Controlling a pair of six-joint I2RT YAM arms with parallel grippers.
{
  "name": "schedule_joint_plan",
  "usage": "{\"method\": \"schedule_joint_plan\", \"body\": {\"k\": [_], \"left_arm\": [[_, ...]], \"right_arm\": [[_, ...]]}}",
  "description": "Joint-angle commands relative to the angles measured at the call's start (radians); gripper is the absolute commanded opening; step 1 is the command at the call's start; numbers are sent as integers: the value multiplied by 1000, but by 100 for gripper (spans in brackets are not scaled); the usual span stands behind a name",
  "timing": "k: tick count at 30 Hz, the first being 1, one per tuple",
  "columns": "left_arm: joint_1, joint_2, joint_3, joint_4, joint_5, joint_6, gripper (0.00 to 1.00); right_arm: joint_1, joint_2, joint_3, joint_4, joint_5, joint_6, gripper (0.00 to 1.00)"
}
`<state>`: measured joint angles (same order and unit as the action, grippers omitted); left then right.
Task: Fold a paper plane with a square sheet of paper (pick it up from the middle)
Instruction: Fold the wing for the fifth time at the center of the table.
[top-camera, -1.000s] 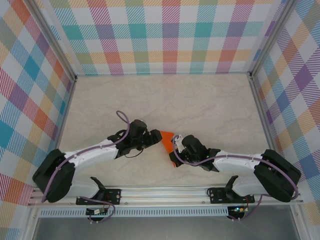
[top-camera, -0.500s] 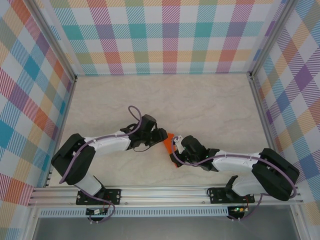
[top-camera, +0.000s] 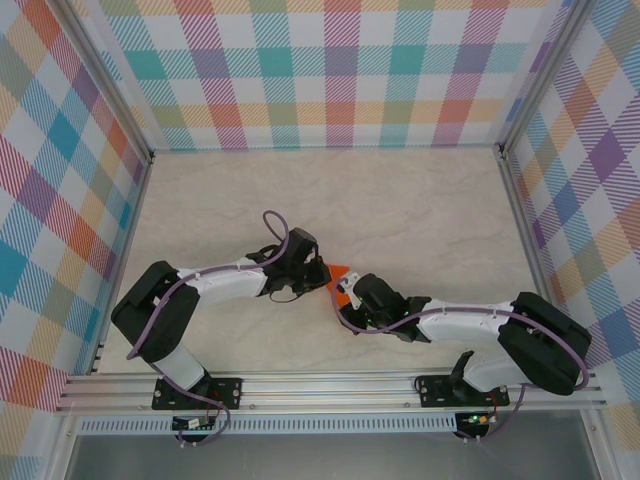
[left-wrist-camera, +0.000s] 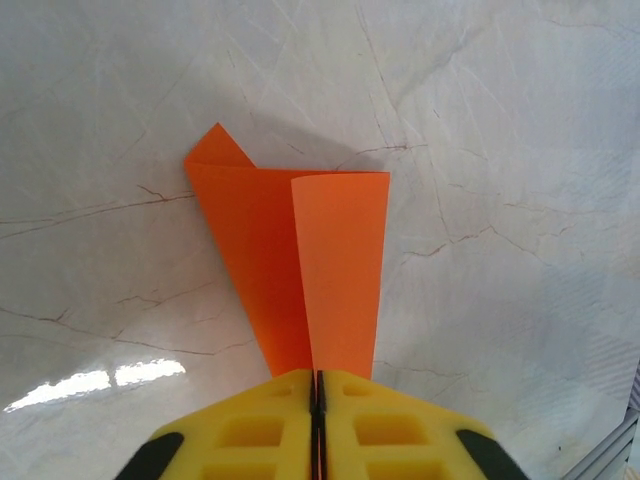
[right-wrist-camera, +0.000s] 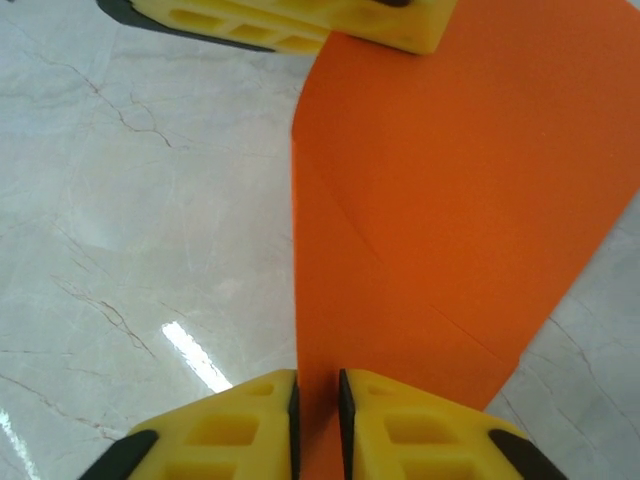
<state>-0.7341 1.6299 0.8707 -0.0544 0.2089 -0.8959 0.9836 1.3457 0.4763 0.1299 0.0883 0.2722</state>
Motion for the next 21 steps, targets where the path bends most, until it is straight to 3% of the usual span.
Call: {"method": "schedule_joint_plan", "body": {"k": [1,9,14,21], "left_arm": [[13,2,25,-43,14,15,3],[13,1,33,-43,20,15,0],[12,5,36,-46,21,15,0],[12,4,40,-53,20,16,0]], "right_arm": [[30,-10,33,-43,80,-20,26],[152,92,107,-118,334,-24,38],[205,146,143,-141,458,-13,39],[228,148,151,-168,521,15,23]]}}
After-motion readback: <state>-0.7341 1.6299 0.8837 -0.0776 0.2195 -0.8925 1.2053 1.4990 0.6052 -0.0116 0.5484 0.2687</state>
